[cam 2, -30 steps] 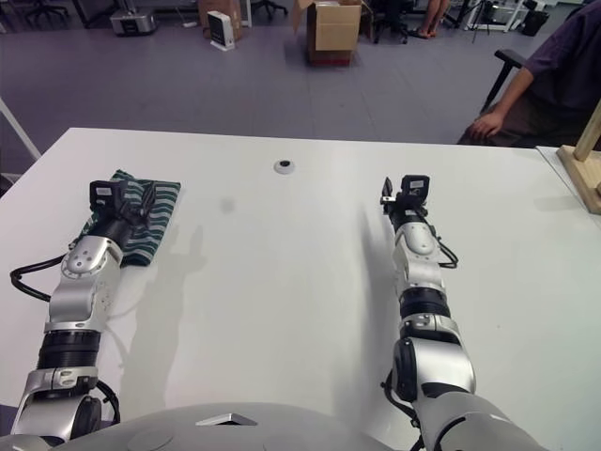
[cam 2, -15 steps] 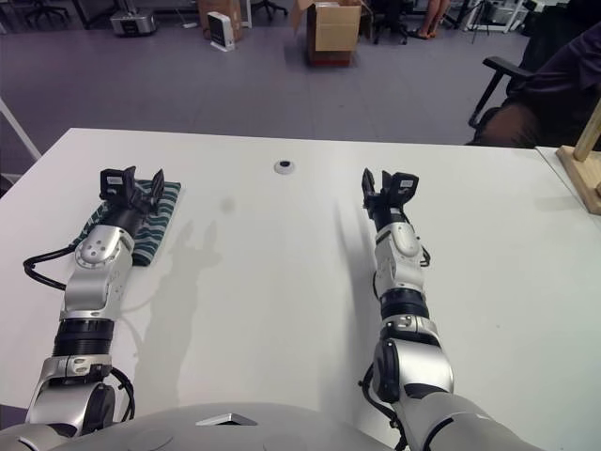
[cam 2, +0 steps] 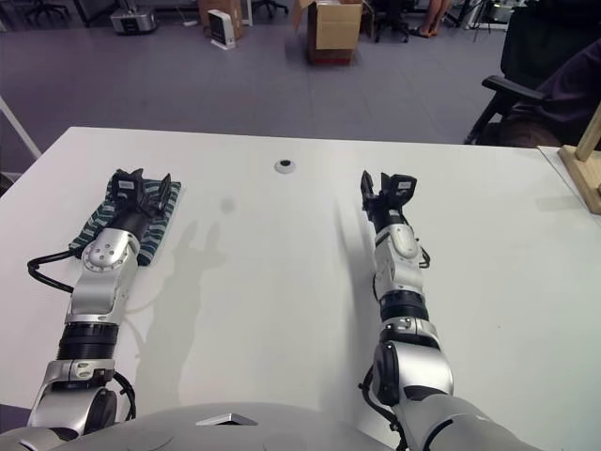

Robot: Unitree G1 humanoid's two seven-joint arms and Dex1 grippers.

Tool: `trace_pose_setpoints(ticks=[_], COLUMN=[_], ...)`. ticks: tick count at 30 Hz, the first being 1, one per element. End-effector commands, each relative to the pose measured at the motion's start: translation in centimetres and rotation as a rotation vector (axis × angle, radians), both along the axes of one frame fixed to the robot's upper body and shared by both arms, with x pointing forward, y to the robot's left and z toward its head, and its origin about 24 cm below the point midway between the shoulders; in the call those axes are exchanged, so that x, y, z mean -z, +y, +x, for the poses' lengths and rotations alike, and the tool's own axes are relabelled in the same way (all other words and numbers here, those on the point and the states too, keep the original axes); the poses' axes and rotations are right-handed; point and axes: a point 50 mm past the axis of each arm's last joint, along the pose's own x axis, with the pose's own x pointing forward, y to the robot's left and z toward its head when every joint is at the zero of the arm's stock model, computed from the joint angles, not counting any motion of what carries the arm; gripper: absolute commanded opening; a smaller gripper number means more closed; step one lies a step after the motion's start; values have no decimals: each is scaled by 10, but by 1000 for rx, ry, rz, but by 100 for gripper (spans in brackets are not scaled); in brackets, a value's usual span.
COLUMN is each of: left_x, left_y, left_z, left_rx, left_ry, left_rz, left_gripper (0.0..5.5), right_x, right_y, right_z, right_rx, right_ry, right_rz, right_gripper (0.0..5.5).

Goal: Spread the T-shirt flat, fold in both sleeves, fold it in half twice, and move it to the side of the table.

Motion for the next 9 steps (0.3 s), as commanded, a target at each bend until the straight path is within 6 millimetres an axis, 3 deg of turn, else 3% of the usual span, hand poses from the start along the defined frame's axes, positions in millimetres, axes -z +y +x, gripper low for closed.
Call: trace_pose_setpoints(ticks=[1,9], left_x=[-1,-2], left_y=[-1,0], left_z=[2,4], left_rx=[-9,-19], left_ry=[-12,-30], left_rz=[21,16], left_gripper=[273,273], right_x=[-2,-5], right_y=[-4,-6], right_z=[4,7], right_rx=[10,10], right_ry=[5,-5], right_rz=[-17,-38], right_gripper=[217,217])
